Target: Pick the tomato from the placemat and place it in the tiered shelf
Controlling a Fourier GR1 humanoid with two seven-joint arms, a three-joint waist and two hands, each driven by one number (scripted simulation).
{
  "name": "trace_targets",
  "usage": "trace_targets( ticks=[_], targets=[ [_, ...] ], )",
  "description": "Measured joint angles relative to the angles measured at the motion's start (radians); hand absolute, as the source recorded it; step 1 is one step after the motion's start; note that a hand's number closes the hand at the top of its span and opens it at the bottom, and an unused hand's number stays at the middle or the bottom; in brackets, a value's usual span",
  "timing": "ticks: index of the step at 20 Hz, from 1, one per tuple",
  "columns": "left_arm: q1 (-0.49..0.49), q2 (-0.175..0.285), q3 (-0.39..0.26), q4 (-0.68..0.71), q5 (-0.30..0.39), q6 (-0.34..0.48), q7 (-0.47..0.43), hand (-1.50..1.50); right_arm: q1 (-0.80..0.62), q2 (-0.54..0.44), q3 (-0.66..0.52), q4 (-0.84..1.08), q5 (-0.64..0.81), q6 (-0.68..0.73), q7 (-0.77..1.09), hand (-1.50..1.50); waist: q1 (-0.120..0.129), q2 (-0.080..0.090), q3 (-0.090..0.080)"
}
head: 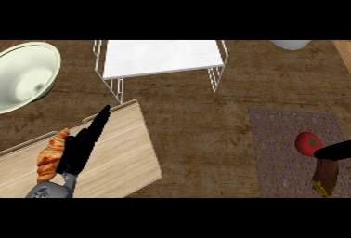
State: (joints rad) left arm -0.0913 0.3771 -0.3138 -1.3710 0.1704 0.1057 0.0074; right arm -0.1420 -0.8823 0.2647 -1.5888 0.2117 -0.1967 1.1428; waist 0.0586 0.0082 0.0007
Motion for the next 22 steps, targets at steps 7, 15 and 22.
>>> trace_targets(
  ticks=[7,15,22],
  targets=[
    [0.009,-0.001,0.018,0.008,-0.005,-0.004,-0.008,0.0,-0.163,0.133,0.08,0.154,0.025,0.058,0.061,-1.5,-0.015,-0.005,0.001],
    [0.028,-0.01,0.03,-0.003,-0.016,0.001,-0.004,0.0,-0.239,0.217,0.116,0.285,0.104,0.091,0.08,-1.5,-0.038,-0.01,0.002],
    [0.026,-0.012,0.053,0.006,-0.019,-0.01,-0.002,0.0,-0.261,0.264,0.106,0.382,0.164,0.114,0.065,-1.5,-0.049,-0.012,0.003]
  ],
)
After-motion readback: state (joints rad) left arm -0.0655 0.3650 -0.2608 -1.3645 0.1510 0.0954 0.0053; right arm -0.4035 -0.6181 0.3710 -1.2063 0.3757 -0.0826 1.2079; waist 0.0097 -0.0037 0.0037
